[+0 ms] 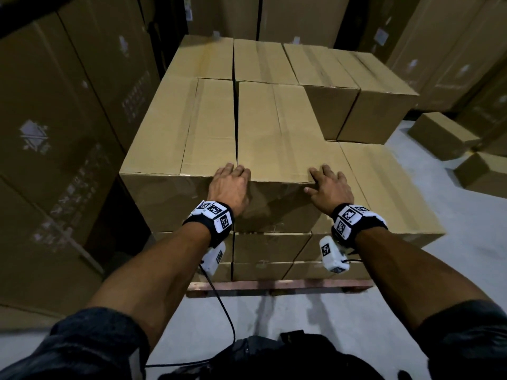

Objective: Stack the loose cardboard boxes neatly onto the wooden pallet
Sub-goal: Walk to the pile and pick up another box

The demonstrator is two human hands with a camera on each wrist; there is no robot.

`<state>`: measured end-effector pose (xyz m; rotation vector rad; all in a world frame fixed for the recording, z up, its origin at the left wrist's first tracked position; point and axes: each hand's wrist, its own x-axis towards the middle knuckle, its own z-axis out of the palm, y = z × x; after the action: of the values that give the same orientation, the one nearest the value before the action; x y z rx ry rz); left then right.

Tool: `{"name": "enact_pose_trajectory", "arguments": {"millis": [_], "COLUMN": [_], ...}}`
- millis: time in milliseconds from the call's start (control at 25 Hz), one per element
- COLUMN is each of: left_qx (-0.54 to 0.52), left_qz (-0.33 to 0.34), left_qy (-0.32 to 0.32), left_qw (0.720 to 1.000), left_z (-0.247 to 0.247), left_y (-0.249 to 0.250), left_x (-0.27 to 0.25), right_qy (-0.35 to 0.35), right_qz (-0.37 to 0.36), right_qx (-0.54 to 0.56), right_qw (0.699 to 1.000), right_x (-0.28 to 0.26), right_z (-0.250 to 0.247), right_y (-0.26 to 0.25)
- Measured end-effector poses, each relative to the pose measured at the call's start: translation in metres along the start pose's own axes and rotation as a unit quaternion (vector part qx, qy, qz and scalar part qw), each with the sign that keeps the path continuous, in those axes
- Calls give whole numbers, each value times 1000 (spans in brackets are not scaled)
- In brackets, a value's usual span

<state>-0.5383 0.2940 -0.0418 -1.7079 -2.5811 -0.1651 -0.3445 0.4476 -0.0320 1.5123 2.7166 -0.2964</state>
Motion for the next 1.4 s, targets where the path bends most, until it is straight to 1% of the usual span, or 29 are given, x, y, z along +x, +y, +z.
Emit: {"name": "enact_pose_trajectory", "arguments": {"millis": [160,280,400,480,600,720,840,920,1000,1040,1080,1160,1240,1280,1320,1360,1400], "left_qx": [-17,-57,-100,-122,-122,-169,-242,-268,-279,-287,-298,-335,-385,-401,-405,-400,-386], "left_qz": [4,-15,-51,-89,-155,-254,-332,-362,-387,-394,-404,-409,-408,-405,-400,-380,-364], "left_qy": [11,7,20,15,13,22,7,-13,-26,-32,-37,-40,-45,-44,-54,-71,-102], "left_qw": [1000,998,993,988,980,952,912,893,878,872,864,848,827,820,820,831,842], "left_z": [-9,-15,-24,-34,-53,-68,-71,-70,-63,-59,-55,-47,-44,-42,-40,-38,-37], "left_y": [-2,-5,-12,-23,-47,-86,-133,-163,-191,-207,-218,-243,-260,-267,-275,-281,-285], "left_x": [4,9,21,33,50,67,84,96,114,125,133,157,177,185,194,200,204], "right_qy": [-27,-21,-36,-55,-101,-113,-128,-128,-122,-123,-123,-124,-113,-106,-102,-98,-90], "right_qz": [-6,-4,-7,-12,-13,-24,-6,14,8,3,15,42,59,70,79,84,93], "right_qx": [-19,28,68,102,207,280,343,354,335,324,324,327,304,295,286,280,266], "right_qw": [999,999,997,993,973,953,931,926,934,938,938,936,944,947,950,951,955], "right_x": [3,12,36,60,97,138,166,187,215,225,230,259,266,261,256,255,250], "right_z": [-16,-32,-46,-52,-56,-51,-40,-28,-9,-4,-3,10,4,-3,-10,-12,-16], "right_y": [-6,-18,-36,-50,-80,-115,-151,-167,-179,-185,-192,-203,-213,-219,-228,-233,-238]}}
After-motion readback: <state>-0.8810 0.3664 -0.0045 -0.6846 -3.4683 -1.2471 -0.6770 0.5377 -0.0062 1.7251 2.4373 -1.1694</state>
